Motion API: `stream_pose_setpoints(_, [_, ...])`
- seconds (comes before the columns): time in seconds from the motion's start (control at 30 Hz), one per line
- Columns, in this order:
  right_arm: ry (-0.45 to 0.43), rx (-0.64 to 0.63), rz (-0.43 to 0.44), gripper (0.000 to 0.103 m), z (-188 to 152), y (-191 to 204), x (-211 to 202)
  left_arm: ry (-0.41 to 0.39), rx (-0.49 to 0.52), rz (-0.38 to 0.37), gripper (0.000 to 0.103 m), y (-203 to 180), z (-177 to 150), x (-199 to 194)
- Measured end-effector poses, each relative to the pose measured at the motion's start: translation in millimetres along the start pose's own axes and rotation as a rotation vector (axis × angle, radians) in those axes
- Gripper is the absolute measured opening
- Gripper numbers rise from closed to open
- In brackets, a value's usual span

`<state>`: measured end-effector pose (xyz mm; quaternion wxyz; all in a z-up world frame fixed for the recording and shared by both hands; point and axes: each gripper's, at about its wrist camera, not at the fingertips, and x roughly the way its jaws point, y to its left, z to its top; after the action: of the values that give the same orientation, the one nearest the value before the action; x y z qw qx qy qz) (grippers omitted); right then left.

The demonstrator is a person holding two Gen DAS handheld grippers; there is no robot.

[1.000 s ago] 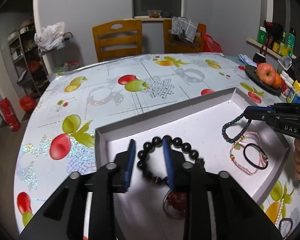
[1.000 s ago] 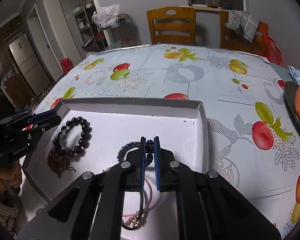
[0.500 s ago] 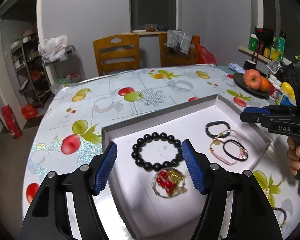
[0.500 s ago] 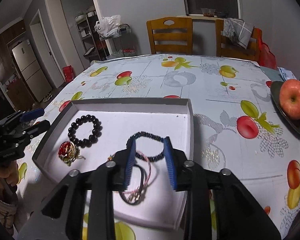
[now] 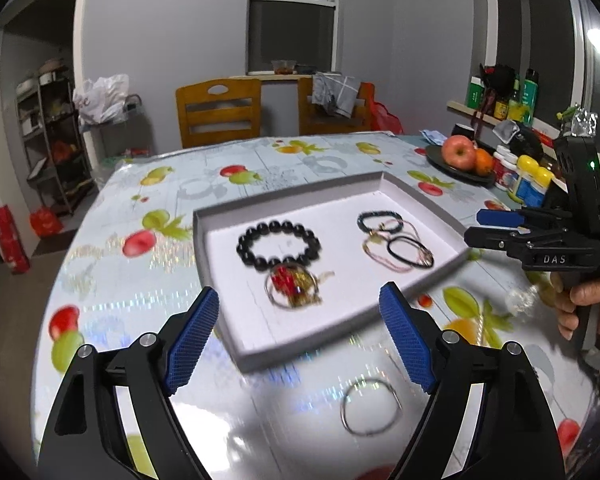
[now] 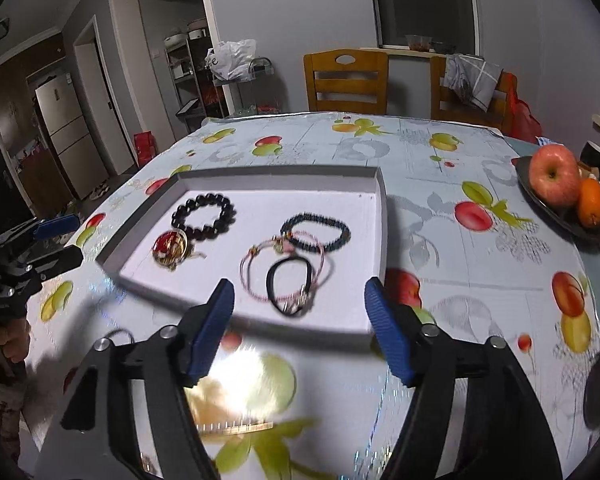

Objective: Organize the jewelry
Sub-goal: 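Grasp the silver bangle with the left tool while the right tool grasps the dark bead bracelet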

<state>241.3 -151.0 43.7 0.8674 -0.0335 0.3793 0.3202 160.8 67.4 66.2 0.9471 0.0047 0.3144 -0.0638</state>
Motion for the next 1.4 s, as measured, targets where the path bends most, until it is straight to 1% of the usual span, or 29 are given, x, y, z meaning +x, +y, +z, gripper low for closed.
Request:
stream_pose_setpoints(0.03, [0.003,-0.002,-0.002,0.072,-4.0,0.6,-2.5,0.002,-0.005,-0.005,0.083,0.5,-3.5,-1.6])
stream_pose_setpoints(0.1, [0.008,-0.005,-0.004,0.073,-11.6,2.3,-7.3,0.018,-0.012,-0.019,0.083,-1.9,-11.6,-4.0])
stream_pose_setpoints(0.23, [0.016,-0.008,0.003,0.077,-25.9,4.3,-17.7,0.044,0.017,-0.028,0.083,-12.0,-26.6,-6.6])
stream_pose_setpoints(0.53, [0.053,-0.037,0.005,0.078,-67.7,14.9,-42.0,0.111,0.039,-0.057,0.083,-26.2,-53.3,-3.1])
stream_pose_setpoints(0.6, [0.065,-0.045,0.009,0.078,-74.8,16.9,-46.2,0.115,0.042,-0.057,0.083,-29.0,-56.1,-4.2])
stream_pose_setpoints(0.73, [0.090,-0.059,0.020,0.079,-88.6,22.6,-52.6,0.113,0.063,-0.078,0.083,-37.2,-59.6,-10.9])
stream_pose_setpoints(0.83, [0.112,-0.074,0.023,0.079,-99.0,28.3,-55.2,0.125,0.102,-0.072,0.083,-45.6,-61.7,-10.1])
stream_pose_setpoints(0.93, [0.123,-0.093,0.028,0.078,-106.6,35.0,-56.8,0.153,0.114,-0.054,0.083,-47.6,-60.6,-2.2])
stream_pose_setpoints(1.0, [0.133,-0.115,0.027,0.073,-109.4,40.2,-56.0,0.177,0.115,-0.048,0.083,-46.8,-59.9,4.1])
stream_pose_setpoints(1.07, [0.146,-0.130,0.027,0.060,-110.6,43.4,-53.4,0.192,0.114,-0.046,0.083,-46.0,-59.2,8.7])
stream_pose_setpoints(1.1, [0.156,-0.137,0.024,0.057,-111.1,45.1,-51.5,0.197,0.114,-0.047,0.083,-46.0,-58.4,10.3])
stream_pose_setpoints(1.13, [0.165,-0.143,0.024,0.050,-111.3,46.4,-49.7,0.201,0.112,-0.049,0.083,-46.2,-58.1,11.6])
stream_pose_setpoints(1.17, [0.172,-0.149,0.025,0.046,-111.7,47.0,-48.1,0.205,0.110,-0.052,0.083,-45.5,-57.5,13.1])
stream_pose_setpoints(1.23, [0.179,-0.166,0.027,0.045,-112.1,49.8,-45.5,0.212,0.108,-0.051,0.083,-44.5,-56.0,16.2])
stream_pose_setpoints(1.3, [0.179,-0.178,0.033,0.038,-112.3,51.5,-45.0,0.217,0.110,-0.049,0.083,-44.6,-55.6,18.7])
stream_pose_setpoints(1.37, [0.178,-0.184,0.038,0.027,-111.8,52.8,-44.5,0.228,0.115,-0.049,0.083,-45.0,-55.3,22.9])
stream_pose_setpoints(1.4, [0.176,-0.187,0.041,0.024,-112.0,53.2,-44.4,0.236,0.117,-0.050,0.083,-45.5,-55.7,25.0])
